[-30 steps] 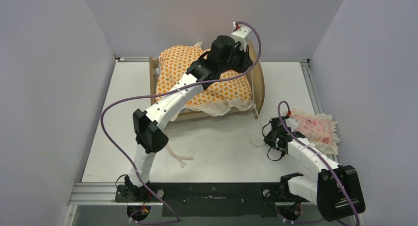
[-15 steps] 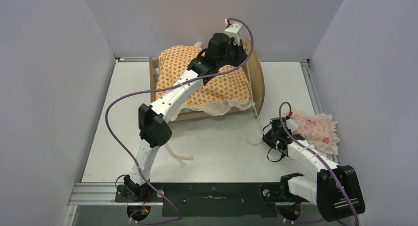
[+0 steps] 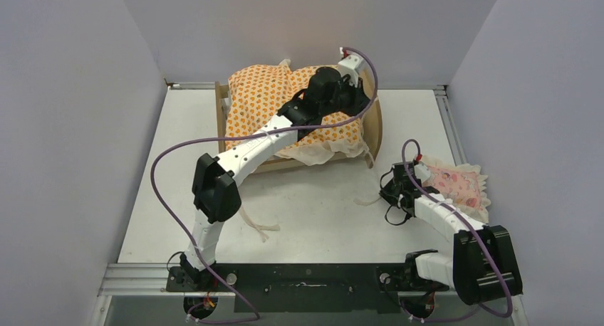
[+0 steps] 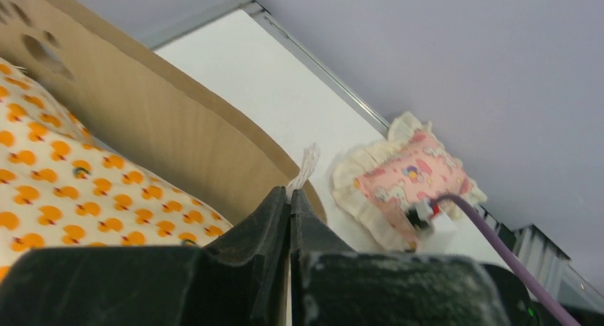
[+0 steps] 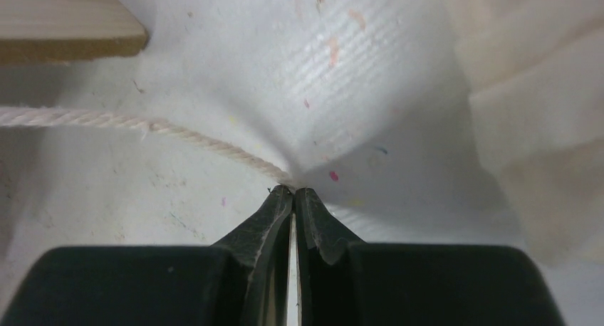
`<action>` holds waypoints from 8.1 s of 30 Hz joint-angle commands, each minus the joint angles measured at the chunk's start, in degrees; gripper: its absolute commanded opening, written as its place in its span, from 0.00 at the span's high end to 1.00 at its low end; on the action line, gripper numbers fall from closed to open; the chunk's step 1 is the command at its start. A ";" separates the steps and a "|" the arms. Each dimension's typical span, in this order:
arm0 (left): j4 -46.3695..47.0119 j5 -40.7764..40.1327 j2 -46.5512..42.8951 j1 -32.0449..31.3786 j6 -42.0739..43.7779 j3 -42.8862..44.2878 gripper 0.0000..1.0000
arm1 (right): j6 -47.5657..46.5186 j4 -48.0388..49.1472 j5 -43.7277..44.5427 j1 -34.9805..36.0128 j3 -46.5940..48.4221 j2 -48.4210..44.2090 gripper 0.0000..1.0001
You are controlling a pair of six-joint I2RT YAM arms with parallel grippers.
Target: Set up the pet bed
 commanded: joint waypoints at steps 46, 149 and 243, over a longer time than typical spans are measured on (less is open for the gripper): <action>-22.11 -18.49 -61.64 19.15 -2.95 -57.84 0.19 | -44.60 -6.84 -8.57 10.12 41.81 5.42 0.42; -9.26 -16.25 -45.62 9.22 25.64 -61.27 0.27 | -17.49 -4.16 -5.46 -0.06 24.68 1.39 0.95; -7.68 -16.23 -48.23 12.04 -17.25 -65.94 0.31 | -10.53 -13.09 13.49 41.42 29.59 0.04 0.38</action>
